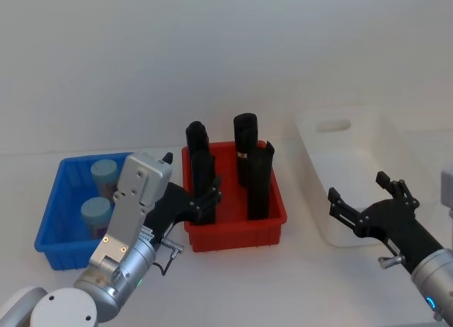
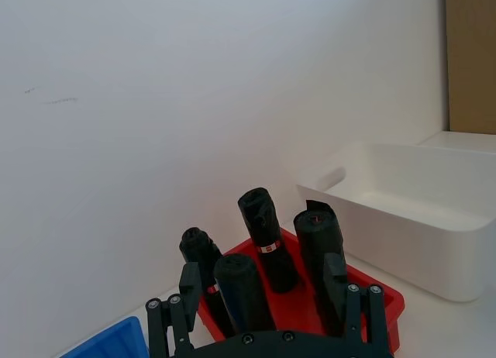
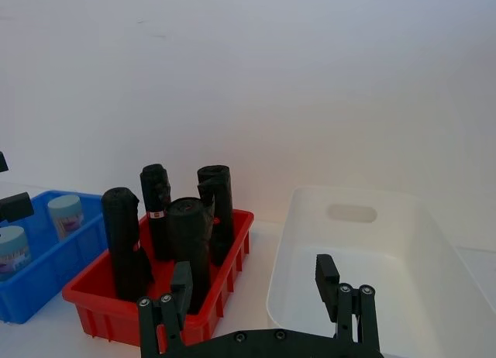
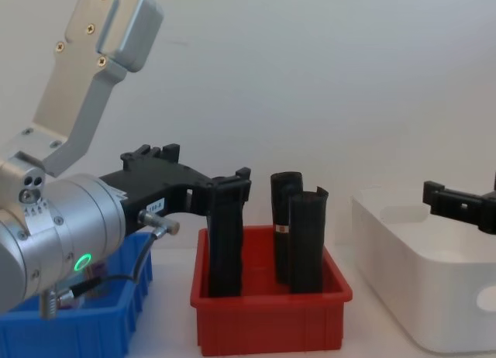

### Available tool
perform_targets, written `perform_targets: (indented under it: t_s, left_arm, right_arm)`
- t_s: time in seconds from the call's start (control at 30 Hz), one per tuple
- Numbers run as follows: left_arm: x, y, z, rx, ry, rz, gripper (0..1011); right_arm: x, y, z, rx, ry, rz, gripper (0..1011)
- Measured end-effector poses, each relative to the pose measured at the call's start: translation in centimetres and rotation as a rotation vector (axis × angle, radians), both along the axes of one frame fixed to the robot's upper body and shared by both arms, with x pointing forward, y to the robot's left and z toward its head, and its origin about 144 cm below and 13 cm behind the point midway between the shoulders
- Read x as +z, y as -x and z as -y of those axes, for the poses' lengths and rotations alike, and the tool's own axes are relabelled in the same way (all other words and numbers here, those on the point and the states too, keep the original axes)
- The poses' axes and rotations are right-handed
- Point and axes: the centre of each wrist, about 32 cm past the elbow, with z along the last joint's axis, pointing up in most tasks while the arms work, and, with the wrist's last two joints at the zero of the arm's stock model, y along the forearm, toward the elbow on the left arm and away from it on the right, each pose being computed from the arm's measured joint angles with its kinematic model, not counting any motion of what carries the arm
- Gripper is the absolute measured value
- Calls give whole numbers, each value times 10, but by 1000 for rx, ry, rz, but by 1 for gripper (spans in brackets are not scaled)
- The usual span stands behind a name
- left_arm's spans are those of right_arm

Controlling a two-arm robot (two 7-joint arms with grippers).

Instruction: Pick the cotton swabs from the blue box and place them into the white box.

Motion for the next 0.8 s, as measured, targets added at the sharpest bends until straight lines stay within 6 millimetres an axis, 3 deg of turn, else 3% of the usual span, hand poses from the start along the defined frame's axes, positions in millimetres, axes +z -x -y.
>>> perform_targets:
  t_s: [0.8]
  left_arm:
    - [0,0,0,0,0,0,1004]
  right_arm:
    - [0,0,0,0,0,0,1002]
